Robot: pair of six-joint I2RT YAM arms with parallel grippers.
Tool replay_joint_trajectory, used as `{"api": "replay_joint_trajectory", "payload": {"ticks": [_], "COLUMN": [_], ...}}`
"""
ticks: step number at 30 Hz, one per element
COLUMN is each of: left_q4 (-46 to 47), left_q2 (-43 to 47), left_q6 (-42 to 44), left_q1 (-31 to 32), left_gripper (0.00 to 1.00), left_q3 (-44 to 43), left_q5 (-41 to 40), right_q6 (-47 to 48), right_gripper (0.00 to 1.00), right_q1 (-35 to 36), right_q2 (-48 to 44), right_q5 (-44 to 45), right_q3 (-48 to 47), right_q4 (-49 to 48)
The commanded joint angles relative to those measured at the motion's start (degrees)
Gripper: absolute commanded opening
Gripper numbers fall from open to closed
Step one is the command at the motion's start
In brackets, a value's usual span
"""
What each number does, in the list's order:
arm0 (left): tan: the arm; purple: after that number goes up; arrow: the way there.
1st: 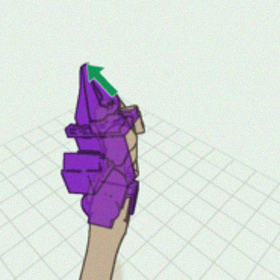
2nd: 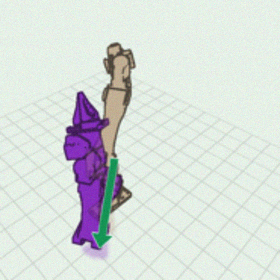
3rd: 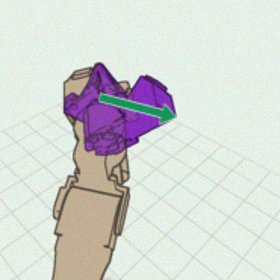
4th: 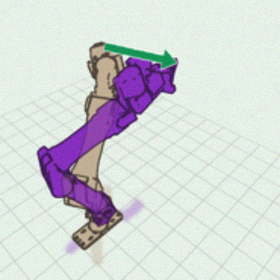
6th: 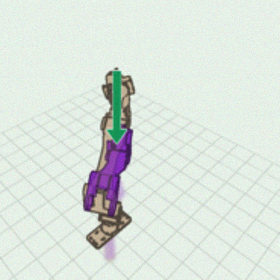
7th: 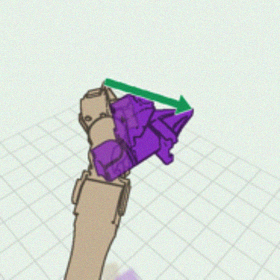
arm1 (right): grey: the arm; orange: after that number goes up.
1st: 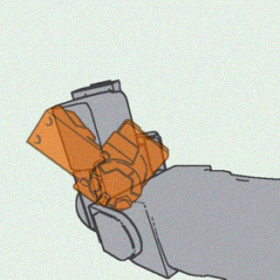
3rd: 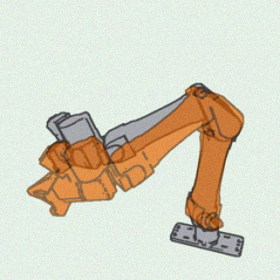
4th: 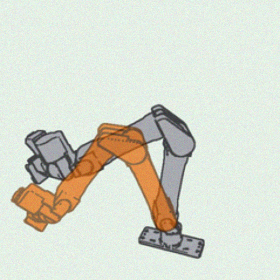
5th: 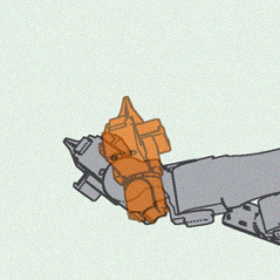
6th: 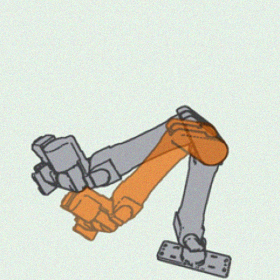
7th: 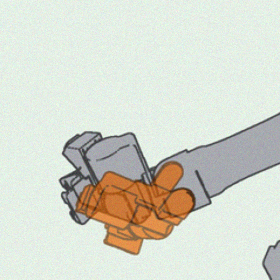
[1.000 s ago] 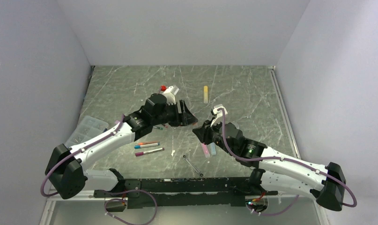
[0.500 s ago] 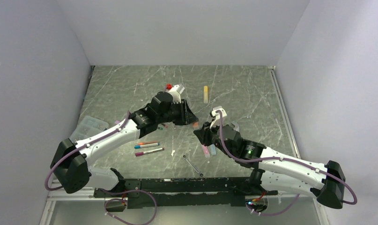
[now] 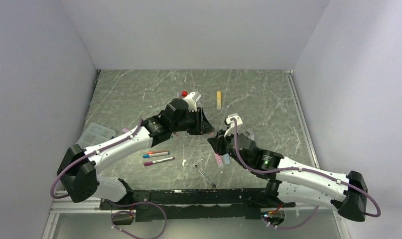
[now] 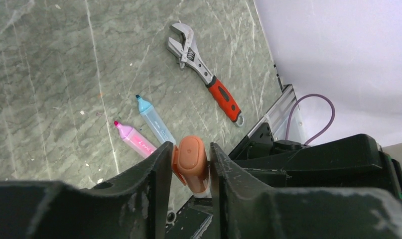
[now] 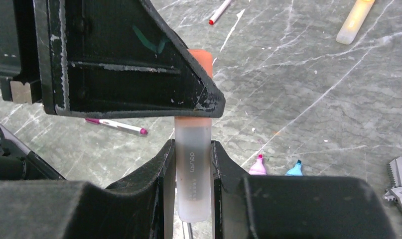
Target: Open the pen caps
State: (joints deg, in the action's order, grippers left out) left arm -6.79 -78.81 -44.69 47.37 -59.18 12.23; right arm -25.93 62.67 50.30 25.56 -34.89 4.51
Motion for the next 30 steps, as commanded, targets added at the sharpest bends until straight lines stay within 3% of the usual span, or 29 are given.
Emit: {"api": "replay_joint_trajectory", "payload": {"ticks": [1,5,6,7,10,12,15,18,22,27,30], "left_q4": [1.3,1.19,1.25,1.59,2.91,7.42,21.62,29.89,38.41,42.76,43.99], "left_q2": [-0.21,0.87,1.42,2.1,5.26,8.14,10.46,11.04,11.26,12.12,13.06], "left_q6": [-0.01,0.2,0.4,0.58,1.88,0.55,-4.62,-7.17,-11.42,-13.24,-13.4], "left_q1": [0.85,0.88,0.89,0.85,-1.5,-5.83,-12.57,-13.1,-13.1,-13.05,-12.85], "left_gripper": [0.31,0.0,0.0,0.0,0.0,0.0,0.0,0.0,0.0,0.0,0.0], "left_q3": [-1.66,-0.85,-0.59,-0.14,1.26,3.75,8.54,9.86,12.68,14.73,15.31], "left_q5": [0.95,-0.67,-1.2,-1.64,0.25,6.87,22.49,29.89,32.8,33.35,33.63], "right_q6": [0.53,0.09,-0.61,-1.15,-3.65,-7.18,-13.72,-17.9,-22.18,-26.07,-27.29], "right_gripper": [0.0,0.0,0.0,0.11,0.64,0.73,0.75,0.75,0.74,0.71,0.54], "right_q1": [0.34,0.46,0.43,0.27,-3.41,-9.42,-17.41,-19.65,-19.8,-19.78,-19.78], "right_q2": [-1.08,-0.74,-0.61,-0.49,-1.39,-3.34,-6.56,-6.96,-4.51,-0.43,1.15], "right_q5": [1.82,0.83,-0.54,-1.91,-12.94,-24.68,-41.46,-46.06,-49.51,-51.55,-51.69], "right_q3": [-2.02,-2.09,-2.29,-2.65,-3.05,-1.47,2.02,2.61,2.58,2.25,2.01], "right_q4": [-2.22,-2.23,-2.16,-1.96,-2.84,-6.4,-16.05,-20.59,-26.14,-32.27,-33.66]}}
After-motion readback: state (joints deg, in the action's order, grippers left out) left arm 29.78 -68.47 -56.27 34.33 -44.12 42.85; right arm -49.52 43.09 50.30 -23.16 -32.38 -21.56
